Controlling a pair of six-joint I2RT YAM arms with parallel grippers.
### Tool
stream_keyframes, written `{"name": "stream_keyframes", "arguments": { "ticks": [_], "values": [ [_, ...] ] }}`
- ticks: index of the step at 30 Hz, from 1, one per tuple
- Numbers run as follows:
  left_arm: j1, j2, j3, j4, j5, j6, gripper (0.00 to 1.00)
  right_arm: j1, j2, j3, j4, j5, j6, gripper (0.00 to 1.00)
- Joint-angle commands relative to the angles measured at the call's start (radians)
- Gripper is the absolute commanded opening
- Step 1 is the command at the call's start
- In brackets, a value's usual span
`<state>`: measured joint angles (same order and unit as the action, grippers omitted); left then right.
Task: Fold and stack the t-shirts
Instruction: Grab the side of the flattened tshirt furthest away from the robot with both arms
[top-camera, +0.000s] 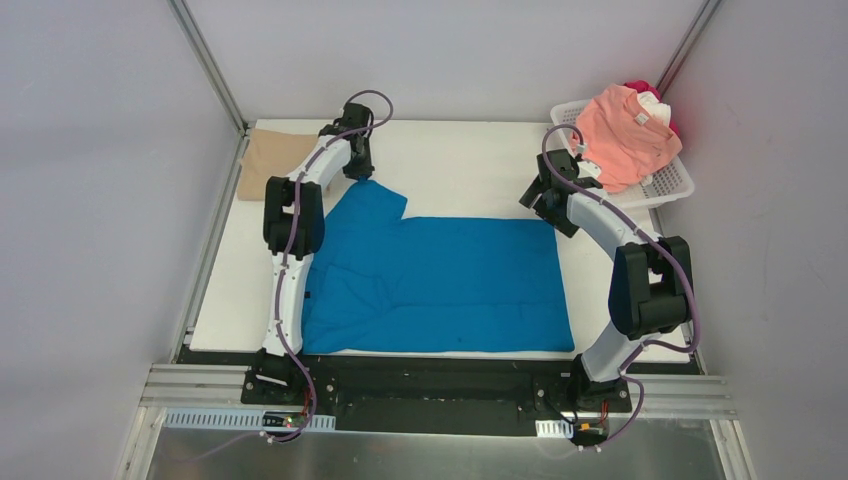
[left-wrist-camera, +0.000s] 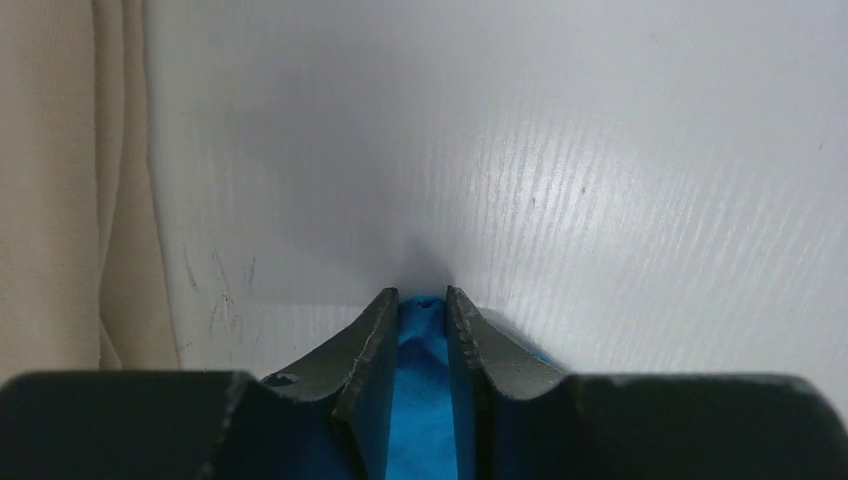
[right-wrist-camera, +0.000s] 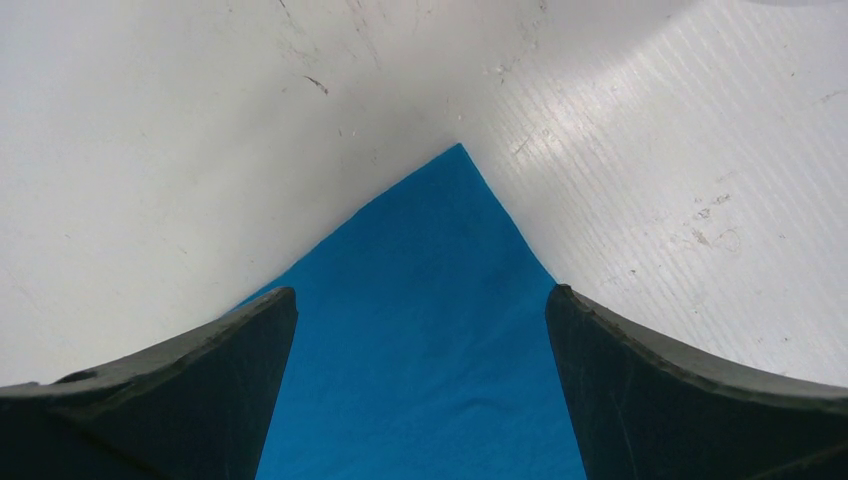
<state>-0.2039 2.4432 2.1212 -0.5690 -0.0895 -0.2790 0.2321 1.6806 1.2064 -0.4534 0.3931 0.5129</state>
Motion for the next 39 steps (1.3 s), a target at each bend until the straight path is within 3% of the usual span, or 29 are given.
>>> {"name": "stream_keyframes", "arguments": {
  "ticks": [1,4,8,20,30,39],
  "values": [
    [-0.009,-0.042,-0.015,-0.062,-0.029,0.018,0.19,-0.005,0.007,0.022,-0.006,0.055,0.007,0.99],
    [-0.009,-0.049,-0.013,-0.062,-0.058,0.013,0.0,-0.006,0.025,0.029,0.021,0.096,0.008,0.99],
    [-0.009,-0.07,-0.008,-0.061,-0.058,0.015,0.0,-0.009,0.082,0.06,0.057,0.151,0.012,0.96],
    [-0.021,-0.172,-0.055,-0.06,-0.014,-0.012,0.0,-0.029,0.297,0.227,0.031,0.186,0.035,0.67],
    [-0.033,-0.256,-0.134,-0.049,-0.01,-0.041,0.0,-0.029,0.372,0.278,-0.096,0.195,0.106,0.6],
    [-0.044,-0.335,-0.23,-0.025,-0.018,-0.07,0.0,-0.027,0.341,0.234,-0.132,0.181,0.124,0.52]
  ]
}}
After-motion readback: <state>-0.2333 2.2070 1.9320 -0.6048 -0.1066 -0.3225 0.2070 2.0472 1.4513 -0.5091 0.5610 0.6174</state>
